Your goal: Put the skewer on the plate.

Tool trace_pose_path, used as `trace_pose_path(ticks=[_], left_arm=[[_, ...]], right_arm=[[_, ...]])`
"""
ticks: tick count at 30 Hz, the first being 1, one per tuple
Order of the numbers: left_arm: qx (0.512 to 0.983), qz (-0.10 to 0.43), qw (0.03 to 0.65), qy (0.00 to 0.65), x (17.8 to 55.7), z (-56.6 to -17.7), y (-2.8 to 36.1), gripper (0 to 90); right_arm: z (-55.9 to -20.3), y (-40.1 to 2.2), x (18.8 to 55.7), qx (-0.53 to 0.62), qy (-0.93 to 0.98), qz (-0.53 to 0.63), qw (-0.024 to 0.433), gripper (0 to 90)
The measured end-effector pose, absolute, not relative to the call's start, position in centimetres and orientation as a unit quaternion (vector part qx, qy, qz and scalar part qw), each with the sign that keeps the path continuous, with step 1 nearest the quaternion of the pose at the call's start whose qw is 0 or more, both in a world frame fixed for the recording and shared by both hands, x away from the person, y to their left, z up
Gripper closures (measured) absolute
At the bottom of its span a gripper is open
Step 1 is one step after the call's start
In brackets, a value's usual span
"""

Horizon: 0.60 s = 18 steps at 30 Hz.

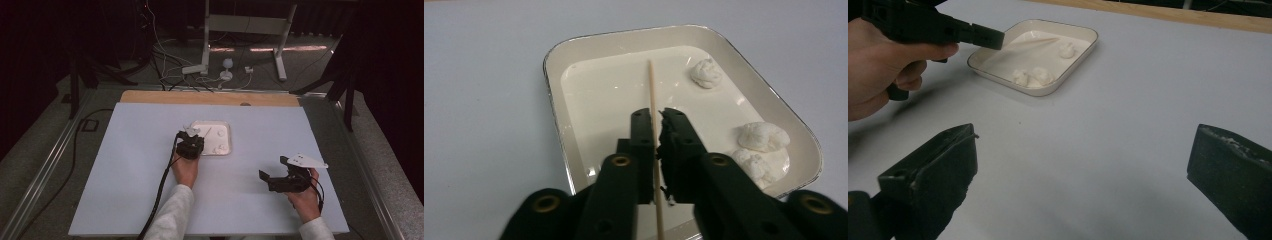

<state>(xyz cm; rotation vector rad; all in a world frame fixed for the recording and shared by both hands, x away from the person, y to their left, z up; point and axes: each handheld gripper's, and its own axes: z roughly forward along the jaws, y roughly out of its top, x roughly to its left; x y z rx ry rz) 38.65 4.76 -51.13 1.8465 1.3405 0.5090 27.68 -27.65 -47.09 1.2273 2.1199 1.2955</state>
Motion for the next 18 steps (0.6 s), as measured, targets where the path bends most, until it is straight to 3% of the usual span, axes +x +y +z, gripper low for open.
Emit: trace_pose_path(ticks=[5, 12, 18], left_arm=[[0.716, 0.17, 0.422, 0.53, 38.88, -51.18, 4.9, 45.5], [0.718, 0.152, 0.436, 0.521, 38.9, -51.07, 5.15, 26.5], [0.718, 0.142, 0.449, 0.512, 38.62, -50.42, 5.56, 16.4]], right_arm=[[-47.06, -27.61, 27.65, 0.435, 0.752, 0.46, 0.184, 0.0], [-47.07, -27.54, 27.64, 0.434, 0.752, 0.461, 0.184, 0.0], [-47.12, -27.46, 27.64, 0.431, 0.753, 0.462, 0.184, 0.0]])
